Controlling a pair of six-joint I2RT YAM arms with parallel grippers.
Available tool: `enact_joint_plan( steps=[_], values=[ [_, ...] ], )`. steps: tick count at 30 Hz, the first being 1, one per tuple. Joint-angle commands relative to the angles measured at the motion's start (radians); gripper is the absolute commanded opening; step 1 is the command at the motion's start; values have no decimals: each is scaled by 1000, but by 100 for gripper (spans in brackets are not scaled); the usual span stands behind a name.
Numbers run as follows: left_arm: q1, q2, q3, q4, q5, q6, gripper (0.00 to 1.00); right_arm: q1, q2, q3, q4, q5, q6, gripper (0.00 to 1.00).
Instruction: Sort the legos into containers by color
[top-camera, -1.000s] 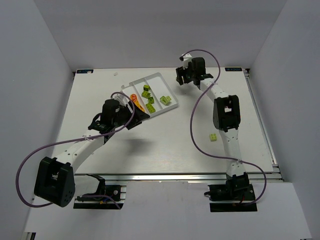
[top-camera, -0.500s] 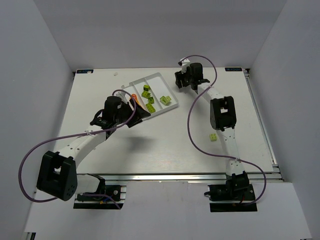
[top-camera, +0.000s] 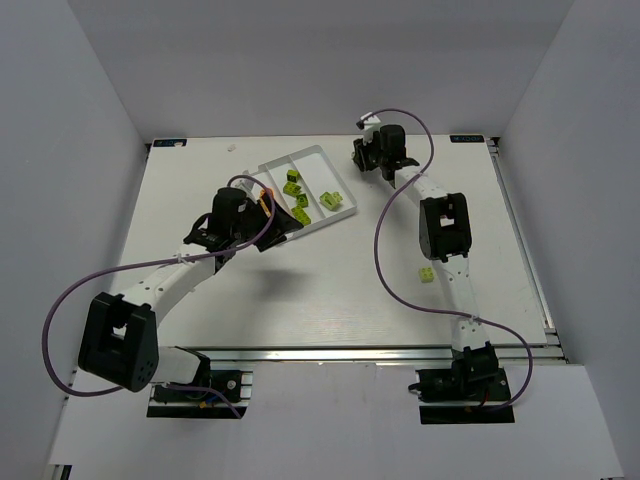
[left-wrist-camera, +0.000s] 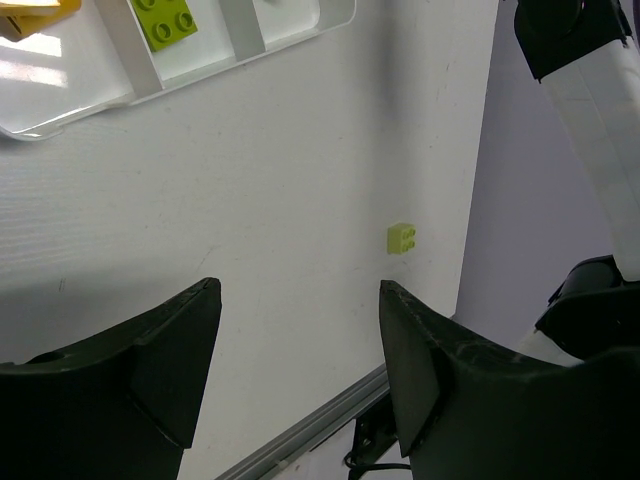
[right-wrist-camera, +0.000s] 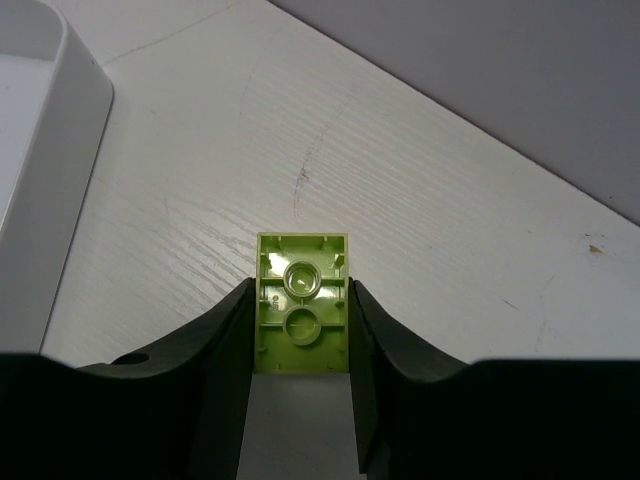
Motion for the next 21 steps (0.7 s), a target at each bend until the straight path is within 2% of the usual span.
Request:
enact_joint_plan(
  steps=[1, 6, 7, 10, 14, 21],
  values=[
    [-13, 0, 48, 4, -2, 10, 74, -13, -39, -24, 96, -32, 17, 0],
    [-13, -4, 33, 27, -3, 9, 74, -24, -239, -196, 191, -219, 43, 0],
    [-13, -6, 30, 34, -2, 7, 74, -21, -262, -215, 190, -303, 47, 0],
    [-13, -9, 17, 54, -5, 9, 74, -10, -342, -261, 162, -423, 63, 0],
    [-13, -3, 16, 74, 10, 12, 74, 31, -402, -313, 141, -443, 82, 0],
    [-13, -21, 4, 81, 15, 20, 74, 106, -366, -292, 21, -421, 44, 0]
  ],
)
